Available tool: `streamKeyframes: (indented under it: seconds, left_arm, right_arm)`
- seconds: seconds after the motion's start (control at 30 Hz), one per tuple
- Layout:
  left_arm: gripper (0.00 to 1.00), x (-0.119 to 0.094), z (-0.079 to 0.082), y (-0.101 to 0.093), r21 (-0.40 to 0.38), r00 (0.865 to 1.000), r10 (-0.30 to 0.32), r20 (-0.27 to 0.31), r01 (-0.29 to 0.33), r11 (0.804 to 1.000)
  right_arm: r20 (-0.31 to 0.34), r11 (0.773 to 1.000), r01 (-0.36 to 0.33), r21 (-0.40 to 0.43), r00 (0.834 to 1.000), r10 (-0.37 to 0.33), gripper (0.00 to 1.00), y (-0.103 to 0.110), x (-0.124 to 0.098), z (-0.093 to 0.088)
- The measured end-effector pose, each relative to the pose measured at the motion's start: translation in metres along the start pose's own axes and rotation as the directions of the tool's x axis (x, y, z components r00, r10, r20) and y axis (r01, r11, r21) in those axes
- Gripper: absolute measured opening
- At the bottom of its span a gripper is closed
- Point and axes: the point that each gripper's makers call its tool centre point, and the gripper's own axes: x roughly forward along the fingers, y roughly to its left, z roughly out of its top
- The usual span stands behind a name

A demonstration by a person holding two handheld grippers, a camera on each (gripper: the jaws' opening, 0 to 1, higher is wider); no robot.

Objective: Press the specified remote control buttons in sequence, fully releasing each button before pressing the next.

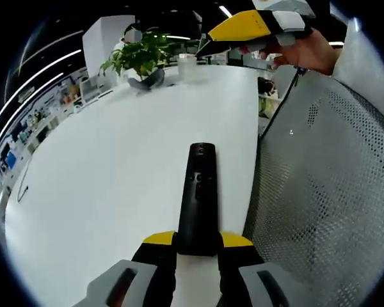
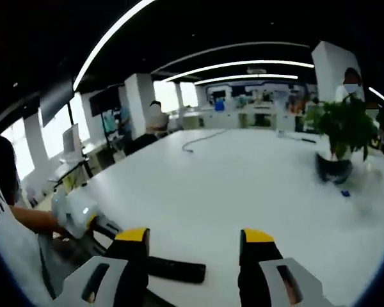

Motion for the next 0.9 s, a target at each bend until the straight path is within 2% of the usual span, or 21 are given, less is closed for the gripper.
streamKeyframes:
  seconds: [0.13,0.23,0.3,0.37,0.6,0.7,0.9]
  left_arm:
    - [0.23,-0.001,-0.001,0.004,0.021,1.000,-0.011,-0.017,0.011,1.000]
    - [0.23,-0.003,-0.001,0.006,0.029,0.999,-0.037,-0.031,0.038,0.999]
    - [0.23,-0.004,-0.001,0.010,0.032,0.999,-0.038,-0.035,0.039,0.999]
    - [0.23,-0.005,0.000,0.016,0.030,0.999,-0.030,-0.038,0.031,0.999]
    - [0.23,-0.005,0.005,0.044,0.058,0.999,-0.009,-0.046,0.011,0.998]
    - [0.23,-0.003,0.006,0.062,0.090,0.998,0.006,-0.059,-0.001,0.996]
    - [0.23,0.002,0.015,0.098,0.155,0.997,0.038,-0.068,-0.027,0.988]
  right_arm:
    - [0.036,0.996,0.064,-0.058,0.997,-0.062,0.65,-0.011,0.000,-0.001]
    - [0.026,0.996,0.072,-0.053,0.997,-0.071,0.71,-0.015,0.003,-0.005]
    - [0.042,0.993,0.098,-0.061,0.995,-0.096,0.73,-0.021,0.003,-0.006]
    - [0.059,0.994,0.107,-0.033,0.993,-0.105,0.74,-0.024,0.002,-0.002]
    - [0.033,0.990,0.134,-0.044,0.991,-0.133,0.72,-0.029,0.004,-0.010]
    - [0.026,0.987,0.145,-0.071,0.989,-0.144,0.71,-0.030,0.005,-0.012]
    - [-0.019,0.988,0.126,-0.094,0.992,-0.128,0.71,-0.027,0.009,-0.020]
